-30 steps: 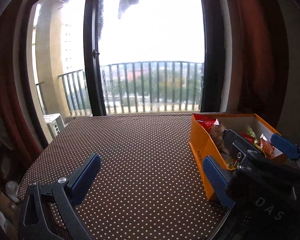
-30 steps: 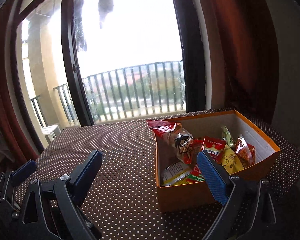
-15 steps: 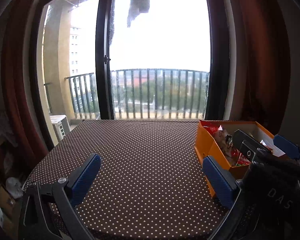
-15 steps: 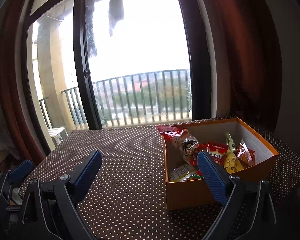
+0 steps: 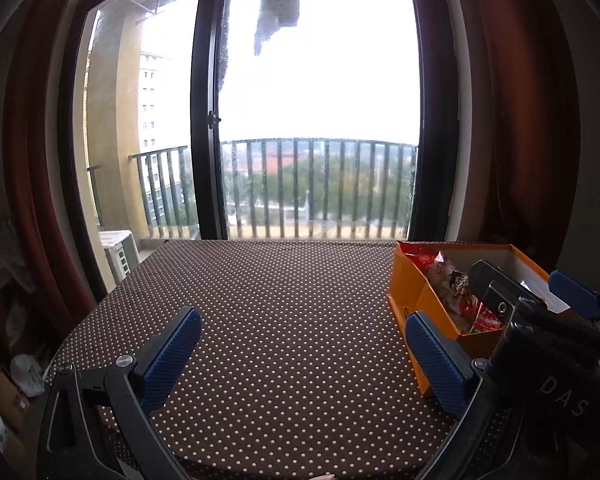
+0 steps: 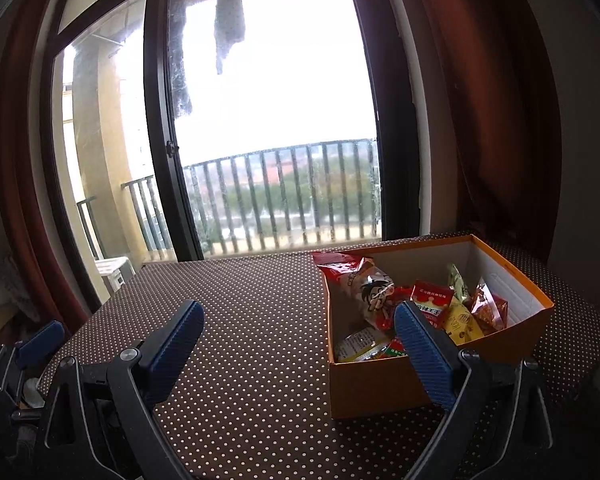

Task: Organize snacks

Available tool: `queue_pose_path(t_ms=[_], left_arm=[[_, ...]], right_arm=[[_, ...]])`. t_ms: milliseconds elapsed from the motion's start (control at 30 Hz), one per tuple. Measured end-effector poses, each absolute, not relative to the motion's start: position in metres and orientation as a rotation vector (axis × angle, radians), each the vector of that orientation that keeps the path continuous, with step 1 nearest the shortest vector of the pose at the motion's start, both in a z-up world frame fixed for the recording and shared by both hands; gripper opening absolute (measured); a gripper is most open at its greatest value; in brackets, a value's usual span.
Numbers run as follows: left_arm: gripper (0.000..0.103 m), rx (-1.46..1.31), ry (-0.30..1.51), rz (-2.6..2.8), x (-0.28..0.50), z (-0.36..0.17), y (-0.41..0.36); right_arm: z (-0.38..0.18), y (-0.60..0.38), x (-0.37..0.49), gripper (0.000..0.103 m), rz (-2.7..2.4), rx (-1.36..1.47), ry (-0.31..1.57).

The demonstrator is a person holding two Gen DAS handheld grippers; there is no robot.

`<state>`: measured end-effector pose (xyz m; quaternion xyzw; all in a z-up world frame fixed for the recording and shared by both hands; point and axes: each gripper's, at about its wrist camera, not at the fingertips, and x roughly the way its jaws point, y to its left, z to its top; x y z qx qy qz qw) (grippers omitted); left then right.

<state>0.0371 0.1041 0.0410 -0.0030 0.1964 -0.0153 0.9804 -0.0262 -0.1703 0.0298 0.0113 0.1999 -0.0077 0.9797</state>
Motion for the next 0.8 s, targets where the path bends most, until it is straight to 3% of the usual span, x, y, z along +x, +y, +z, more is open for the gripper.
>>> queue_pose_path(t_ms=[800], left_arm=[[0.102, -0.003, 0.39, -0.019, 0.0333, 0.0424, 0.1035]], right_arm=[[0.0302, -0.1723, -0.0274, 0.098, 0.0, 0.04, 0.406]])
